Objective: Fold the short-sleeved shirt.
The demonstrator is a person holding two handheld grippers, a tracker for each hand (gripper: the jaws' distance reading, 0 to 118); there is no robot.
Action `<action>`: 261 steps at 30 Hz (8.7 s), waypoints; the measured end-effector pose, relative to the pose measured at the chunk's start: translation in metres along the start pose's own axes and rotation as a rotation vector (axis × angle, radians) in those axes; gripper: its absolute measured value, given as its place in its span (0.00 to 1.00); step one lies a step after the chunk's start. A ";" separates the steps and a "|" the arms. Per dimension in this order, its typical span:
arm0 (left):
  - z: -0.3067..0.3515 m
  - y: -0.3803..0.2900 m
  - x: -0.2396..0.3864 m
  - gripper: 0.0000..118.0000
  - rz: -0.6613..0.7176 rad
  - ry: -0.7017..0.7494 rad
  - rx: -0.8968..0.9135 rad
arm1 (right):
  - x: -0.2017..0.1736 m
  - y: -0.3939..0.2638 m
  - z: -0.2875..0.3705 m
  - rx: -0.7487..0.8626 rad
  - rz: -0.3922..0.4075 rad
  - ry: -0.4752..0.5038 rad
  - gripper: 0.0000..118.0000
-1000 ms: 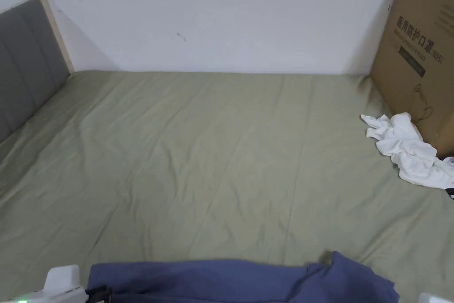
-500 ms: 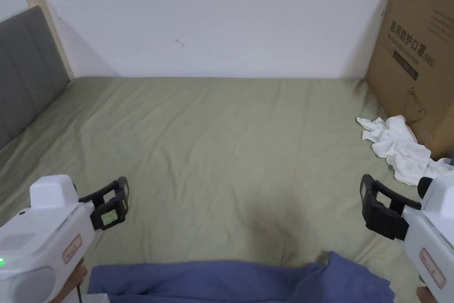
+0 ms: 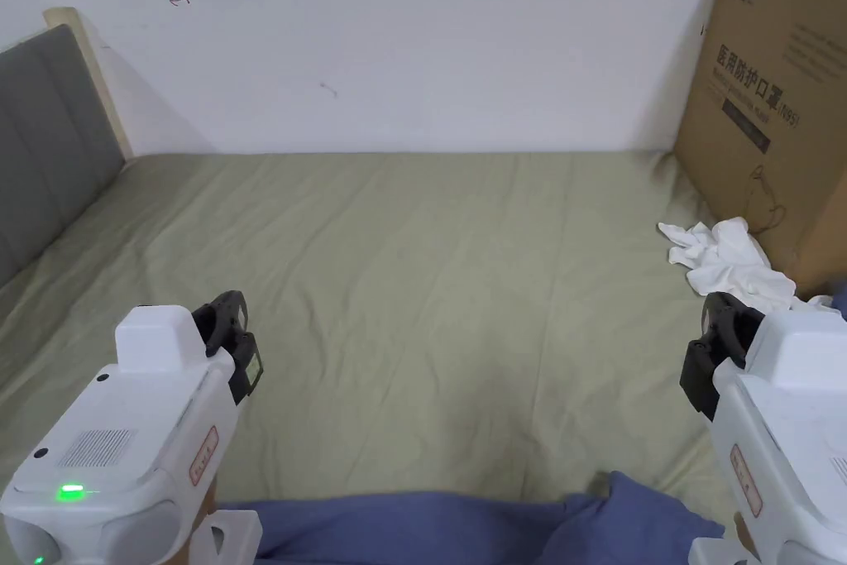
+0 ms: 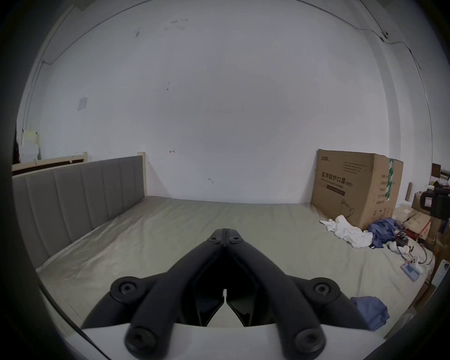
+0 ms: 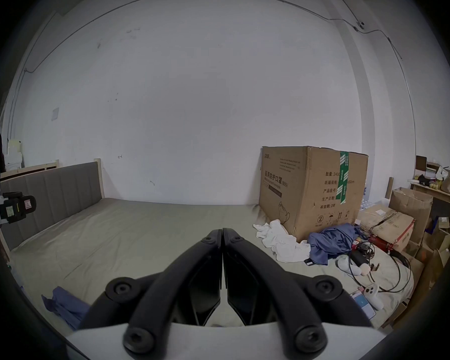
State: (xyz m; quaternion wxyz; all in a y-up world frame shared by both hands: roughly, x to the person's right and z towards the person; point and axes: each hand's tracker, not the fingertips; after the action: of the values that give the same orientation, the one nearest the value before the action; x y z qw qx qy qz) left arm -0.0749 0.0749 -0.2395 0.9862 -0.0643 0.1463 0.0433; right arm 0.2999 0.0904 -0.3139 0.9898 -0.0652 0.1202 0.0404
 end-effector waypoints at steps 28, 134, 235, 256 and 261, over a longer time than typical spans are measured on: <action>-0.077 -0.169 -0.223 0.18 0.552 -0.260 -0.921 | -0.036 -0.018 -0.029 -0.139 0.021 0.030 0.01; -0.044 -0.222 0.079 0.00 -0.085 -0.312 -0.818 | 0.004 -0.021 -0.022 -0.146 -0.078 0.025 0.01; -0.107 -0.180 0.206 0.09 -0.124 -0.402 -1.171 | 0.066 -0.044 0.012 -0.192 -0.126 0.019 0.01; -0.050 -0.074 0.115 0.70 -0.016 -0.358 -0.583 | 0.057 -0.033 0.014 -0.171 -0.131 0.040 0.01; -0.051 -0.102 0.091 0.14 0.042 -0.323 -0.527 | 0.057 -0.033 0.013 -0.178 -0.124 0.046 0.01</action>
State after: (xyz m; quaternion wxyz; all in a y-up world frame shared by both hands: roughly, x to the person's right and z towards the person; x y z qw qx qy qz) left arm 0.0080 -0.0265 -0.3033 0.9449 -0.3073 -0.0272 0.1097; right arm 0.3609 0.0634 -0.3111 0.9777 -0.1608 0.1345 -0.0121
